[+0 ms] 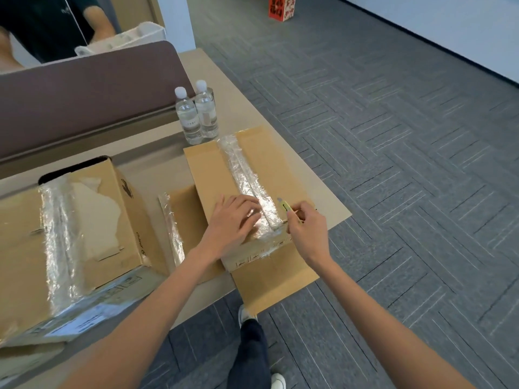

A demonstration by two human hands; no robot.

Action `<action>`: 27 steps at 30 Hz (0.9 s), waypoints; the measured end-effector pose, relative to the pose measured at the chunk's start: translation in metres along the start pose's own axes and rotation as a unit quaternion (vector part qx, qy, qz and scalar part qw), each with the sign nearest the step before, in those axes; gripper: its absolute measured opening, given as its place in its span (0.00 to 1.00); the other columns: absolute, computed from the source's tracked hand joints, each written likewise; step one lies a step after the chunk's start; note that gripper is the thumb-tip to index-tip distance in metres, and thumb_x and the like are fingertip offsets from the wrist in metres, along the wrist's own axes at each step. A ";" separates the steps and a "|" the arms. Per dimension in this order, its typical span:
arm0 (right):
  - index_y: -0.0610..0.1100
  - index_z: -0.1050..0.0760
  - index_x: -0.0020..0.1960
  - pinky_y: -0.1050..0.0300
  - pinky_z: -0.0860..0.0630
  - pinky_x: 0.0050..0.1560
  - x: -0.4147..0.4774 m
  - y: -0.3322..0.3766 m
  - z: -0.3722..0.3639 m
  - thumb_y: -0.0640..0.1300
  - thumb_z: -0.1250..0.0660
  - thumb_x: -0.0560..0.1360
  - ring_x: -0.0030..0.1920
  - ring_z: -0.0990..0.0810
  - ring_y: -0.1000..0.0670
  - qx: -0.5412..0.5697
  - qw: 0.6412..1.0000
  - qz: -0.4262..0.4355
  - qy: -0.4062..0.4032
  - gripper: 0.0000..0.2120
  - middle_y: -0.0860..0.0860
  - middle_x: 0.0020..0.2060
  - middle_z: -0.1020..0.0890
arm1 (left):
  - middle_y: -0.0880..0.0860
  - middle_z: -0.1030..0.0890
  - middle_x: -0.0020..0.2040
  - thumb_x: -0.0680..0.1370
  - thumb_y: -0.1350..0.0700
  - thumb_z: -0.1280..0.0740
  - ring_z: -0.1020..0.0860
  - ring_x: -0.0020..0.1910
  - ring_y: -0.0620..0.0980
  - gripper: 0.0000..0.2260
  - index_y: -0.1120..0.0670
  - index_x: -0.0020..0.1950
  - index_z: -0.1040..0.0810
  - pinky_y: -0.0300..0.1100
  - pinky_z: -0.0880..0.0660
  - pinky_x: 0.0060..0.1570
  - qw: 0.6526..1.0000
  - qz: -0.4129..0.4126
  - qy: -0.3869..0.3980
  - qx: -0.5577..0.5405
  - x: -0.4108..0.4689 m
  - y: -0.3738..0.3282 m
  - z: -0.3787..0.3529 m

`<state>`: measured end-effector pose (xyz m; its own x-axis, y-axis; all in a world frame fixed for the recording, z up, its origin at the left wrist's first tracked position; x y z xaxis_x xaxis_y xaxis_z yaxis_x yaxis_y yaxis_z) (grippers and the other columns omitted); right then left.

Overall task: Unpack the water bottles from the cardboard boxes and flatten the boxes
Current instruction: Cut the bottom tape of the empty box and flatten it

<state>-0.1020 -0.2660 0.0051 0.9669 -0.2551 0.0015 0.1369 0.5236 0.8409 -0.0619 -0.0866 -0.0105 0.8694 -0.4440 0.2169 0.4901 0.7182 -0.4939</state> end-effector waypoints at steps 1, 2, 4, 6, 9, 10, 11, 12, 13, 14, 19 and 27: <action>0.47 0.25 0.47 0.45 0.22 0.34 0.010 0.003 -0.004 0.46 0.38 0.79 0.33 0.20 0.44 0.004 1.000 0.003 0.008 0.05 0.49 0.33 0.20 | 0.43 0.23 0.57 0.82 0.45 0.45 0.28 0.58 0.44 0.15 0.49 0.56 0.23 0.57 0.35 0.65 1.000 0.005 -0.009 -0.016 0.007 0.001 0.003; 0.48 0.26 0.46 0.44 0.21 0.36 0.021 0.007 -0.009 0.47 0.39 0.78 0.34 0.19 0.44 0.008 1.000 0.006 0.017 0.05 0.49 0.34 0.19 | 0.44 0.22 0.53 0.82 0.45 0.46 0.27 0.55 0.45 0.16 0.51 0.54 0.22 0.54 0.31 0.61 0.999 0.011 -0.015 -0.028 0.014 0.002 0.006; 0.50 0.26 0.46 0.44 0.21 0.36 0.046 0.012 -0.019 0.50 0.40 0.77 0.33 0.20 0.46 -0.001 1.000 0.009 0.027 0.05 0.51 0.33 0.19 | 0.46 0.22 0.48 0.82 0.45 0.47 0.27 0.49 0.47 0.17 0.53 0.50 0.22 0.51 0.28 0.54 0.999 0.022 -0.023 -0.038 0.032 0.010 0.010; 0.50 0.26 0.46 0.49 0.22 0.37 0.075 0.019 -0.028 0.48 0.39 0.79 0.33 0.22 0.50 -0.029 0.999 0.014 0.030 0.05 0.53 0.34 0.21 | 0.47 0.22 0.45 0.83 0.48 0.43 0.27 0.46 0.47 0.14 0.54 0.48 0.23 0.50 0.28 0.50 0.997 0.033 -0.036 -0.052 0.051 0.025 0.014; 0.48 0.25 0.46 0.49 0.26 0.38 0.118 0.032 -0.043 0.46 0.38 0.80 0.35 0.23 0.48 -0.033 0.998 0.024 0.053 0.05 0.51 0.34 0.21 | 0.48 0.23 0.43 0.83 0.52 0.38 0.27 0.45 0.47 0.10 0.55 0.45 0.23 0.47 0.28 0.48 0.994 0.051 -0.064 -0.067 0.076 0.048 0.022; 0.49 0.26 0.46 0.48 0.25 0.38 0.133 0.037 -0.050 0.46 0.38 0.80 0.35 0.22 0.46 -0.040 0.997 0.026 0.064 0.05 0.51 0.34 0.21 | 0.48 0.24 0.43 0.82 0.52 0.38 0.27 0.45 0.47 0.10 0.55 0.45 0.23 0.46 0.28 0.48 0.992 0.066 -0.075 -0.073 0.083 0.057 0.025; 0.49 0.26 0.47 0.49 0.26 0.37 0.147 0.042 -0.056 0.46 0.38 0.79 0.35 0.22 0.46 -0.050 0.995 0.028 0.076 0.04 0.51 0.34 0.21 | 0.48 0.24 0.42 0.82 0.53 0.37 0.27 0.45 0.47 0.09 0.55 0.45 0.23 0.44 0.29 0.47 0.989 0.085 -0.086 -0.081 0.090 0.066 0.028; 0.49 0.26 0.47 0.50 0.26 0.37 0.161 0.046 -0.064 0.46 0.38 0.79 0.35 0.23 0.45 -0.057 0.994 0.031 0.087 0.04 0.51 0.34 0.21 | 0.48 0.24 0.42 0.82 0.53 0.36 0.27 0.45 0.47 0.09 0.55 0.45 0.23 0.43 0.29 0.47 0.986 0.103 -0.097 -0.090 0.098 0.076 0.032; 0.49 0.27 0.47 0.50 0.26 0.37 0.174 0.051 -0.071 0.47 0.38 0.79 0.35 0.23 0.45 -0.060 0.993 0.036 0.097 0.04 0.51 0.33 0.21 | 0.47 0.25 0.42 0.82 0.53 0.36 0.28 0.44 0.46 0.08 0.55 0.45 0.23 0.41 0.30 0.46 0.982 0.119 -0.109 -0.096 0.105 0.084 0.035; 0.49 0.27 0.46 0.49 0.24 0.37 0.186 0.055 -0.078 0.47 0.38 0.79 0.34 0.22 0.45 -0.062 0.992 0.041 0.105 0.04 0.51 0.33 0.21 | 0.47 0.25 0.42 0.82 0.53 0.36 0.28 0.44 0.46 0.08 0.55 0.46 0.23 0.40 0.31 0.45 0.979 0.131 -0.118 -0.098 0.112 0.091 0.038; 0.50 0.26 0.46 0.42 0.21 0.37 0.232 0.065 -0.103 0.49 0.38 0.77 0.33 0.21 0.45 -0.046 0.990 0.039 0.125 0.04 0.52 0.33 0.20 | 0.46 0.24 0.47 0.79 0.55 0.33 0.27 0.48 0.46 0.02 0.53 0.49 0.22 0.43 0.27 0.50 0.971 0.183 -0.147 -0.046 0.134 0.121 0.047; 0.52 0.21 0.47 0.45 0.20 0.42 0.290 0.088 -0.137 0.47 0.35 0.75 0.31 0.22 0.49 -0.093 0.956 0.096 0.263 0.04 0.52 0.32 0.20 | 0.47 0.27 0.53 0.75 0.44 0.30 0.31 0.54 0.48 0.16 0.52 0.56 0.25 0.41 0.38 0.58 0.936 0.300 -0.176 0.055 0.131 0.146 0.049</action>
<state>0.2199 -0.1826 0.0053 0.9460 0.2783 -0.1662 -0.0663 0.6680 0.7412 0.1264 -0.0133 -0.0136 0.9475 0.2471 0.2028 -0.1057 0.8409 -0.5307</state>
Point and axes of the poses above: each hand's wrist, its own x-axis towards the middle knuckle, its own z-axis out of the back of the hand, y = z × x, the point moved 6 cm from there along x, towards the middle knuckle
